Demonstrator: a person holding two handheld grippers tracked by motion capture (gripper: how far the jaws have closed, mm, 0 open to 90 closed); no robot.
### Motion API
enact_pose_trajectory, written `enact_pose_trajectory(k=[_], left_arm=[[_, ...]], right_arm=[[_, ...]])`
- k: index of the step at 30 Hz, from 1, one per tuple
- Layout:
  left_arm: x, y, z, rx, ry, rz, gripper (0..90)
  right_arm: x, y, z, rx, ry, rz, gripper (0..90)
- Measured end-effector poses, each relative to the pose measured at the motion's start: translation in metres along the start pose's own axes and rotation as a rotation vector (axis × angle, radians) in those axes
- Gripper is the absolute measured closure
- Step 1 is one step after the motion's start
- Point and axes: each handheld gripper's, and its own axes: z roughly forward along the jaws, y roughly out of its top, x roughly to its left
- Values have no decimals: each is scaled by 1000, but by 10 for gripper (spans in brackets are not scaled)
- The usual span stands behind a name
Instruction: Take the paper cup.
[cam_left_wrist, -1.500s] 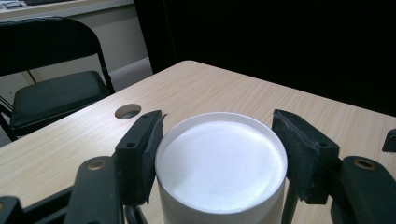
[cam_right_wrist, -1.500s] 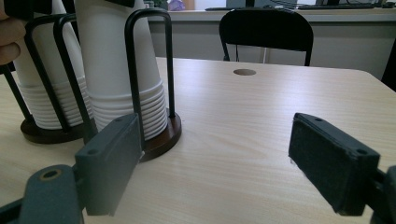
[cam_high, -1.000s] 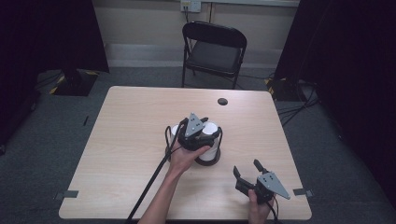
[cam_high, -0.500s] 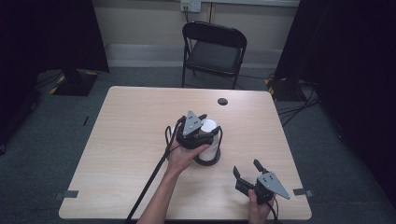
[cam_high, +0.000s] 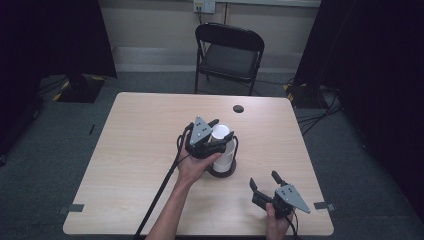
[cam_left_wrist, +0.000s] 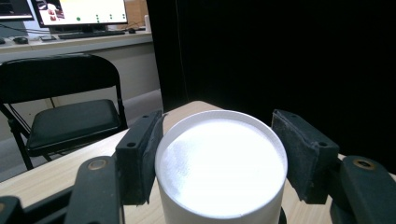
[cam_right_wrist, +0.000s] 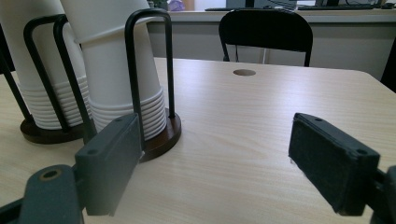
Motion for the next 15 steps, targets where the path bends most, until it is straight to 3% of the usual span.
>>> enact_pose_trajectory(k=[15], left_arm=[[4, 9, -6, -36, -14, -23, 358]], right_arm=[[0, 0, 0, 2, -1, 1, 166]])
